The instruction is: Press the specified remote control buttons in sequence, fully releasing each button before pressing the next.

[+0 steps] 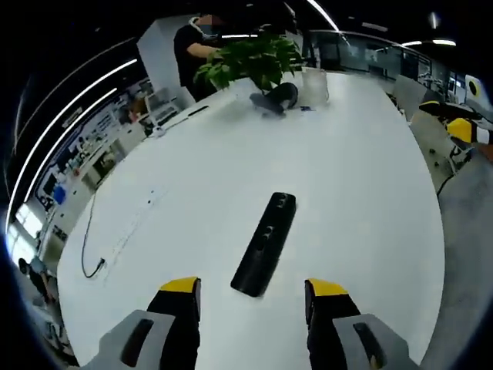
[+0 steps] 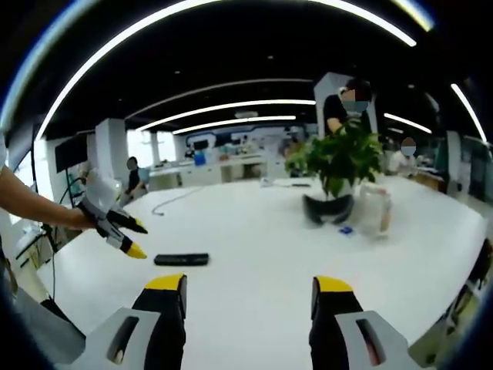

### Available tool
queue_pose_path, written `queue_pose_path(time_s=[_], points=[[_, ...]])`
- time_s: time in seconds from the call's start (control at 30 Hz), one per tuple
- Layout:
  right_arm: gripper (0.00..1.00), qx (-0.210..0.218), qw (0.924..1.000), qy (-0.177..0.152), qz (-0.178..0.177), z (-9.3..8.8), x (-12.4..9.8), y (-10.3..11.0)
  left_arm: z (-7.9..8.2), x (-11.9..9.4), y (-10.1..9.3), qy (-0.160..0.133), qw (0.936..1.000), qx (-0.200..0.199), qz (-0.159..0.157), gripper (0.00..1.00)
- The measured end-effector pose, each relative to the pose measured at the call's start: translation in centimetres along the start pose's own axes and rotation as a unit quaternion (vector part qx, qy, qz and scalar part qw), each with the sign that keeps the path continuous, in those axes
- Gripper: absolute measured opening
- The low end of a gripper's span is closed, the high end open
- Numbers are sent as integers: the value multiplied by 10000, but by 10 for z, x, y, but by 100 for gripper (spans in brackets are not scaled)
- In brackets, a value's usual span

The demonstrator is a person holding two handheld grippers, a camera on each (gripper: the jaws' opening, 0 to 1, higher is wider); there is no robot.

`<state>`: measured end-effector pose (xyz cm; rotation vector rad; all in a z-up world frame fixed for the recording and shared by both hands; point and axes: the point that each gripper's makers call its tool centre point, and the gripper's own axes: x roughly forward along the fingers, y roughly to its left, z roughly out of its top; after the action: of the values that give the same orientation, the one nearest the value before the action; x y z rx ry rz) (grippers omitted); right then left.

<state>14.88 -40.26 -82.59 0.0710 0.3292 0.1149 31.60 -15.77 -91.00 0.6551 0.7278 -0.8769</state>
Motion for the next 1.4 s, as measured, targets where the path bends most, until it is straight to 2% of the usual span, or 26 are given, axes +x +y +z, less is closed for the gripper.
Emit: queue_pose_path(time_s=[0.13, 0.2, 0.4, 0.47, 0.5, 0.6, 0.9, 1.03, 1.13, 1.3, 1.4], points=[[63, 0, 10000, 22, -8, 0, 1, 0, 0, 11, 9, 171, 9997, 190, -51, 47], [63, -9, 10000, 24, -22, 0, 2, -1, -5, 19, 7, 338, 9989, 177, -270, 47], [62, -29, 10000, 77, -33, -1, 4, -1, -10, 35, 5, 655, 9953, 429, -578, 44], [62, -33, 9999, 98, -39, -2, 4, -1, -16, 40, -3, 890, 9910, 369, -929, 44], [62, -34, 9999, 104, -39, -2, 4, -1, -15, 42, -4, 867, 9903, 393, -1015, 44], [62, -38, 9999, 113, -42, -3, 5, -1, -19, 45, -5, 1039, 9866, 434, -1184, 39], [62, -66, 9998, 176, -39, -6, 6, -2, -32, 61, -3, 1496, 9787, 506, -1309, 37], [61, -86, 9997, 211, -23, -6, 7, -1, -28, 64, 0, 1538, 9774, 395, -1395, 34], [61, -99, 9997, 236, -11, -7, 8, -1, -29, 64, 0, 1615, 9734, 648, -1493, 33], [60, -115, 9997, 201, -2, -6, 9, -1, -29, 63, 0, 1651, 9735, 607, -1461, 33], [59, -96, 9998, 194, 8, -6, 8, -1, -30, 62, -1, 1483, 9760, 604, -1478, 31]])
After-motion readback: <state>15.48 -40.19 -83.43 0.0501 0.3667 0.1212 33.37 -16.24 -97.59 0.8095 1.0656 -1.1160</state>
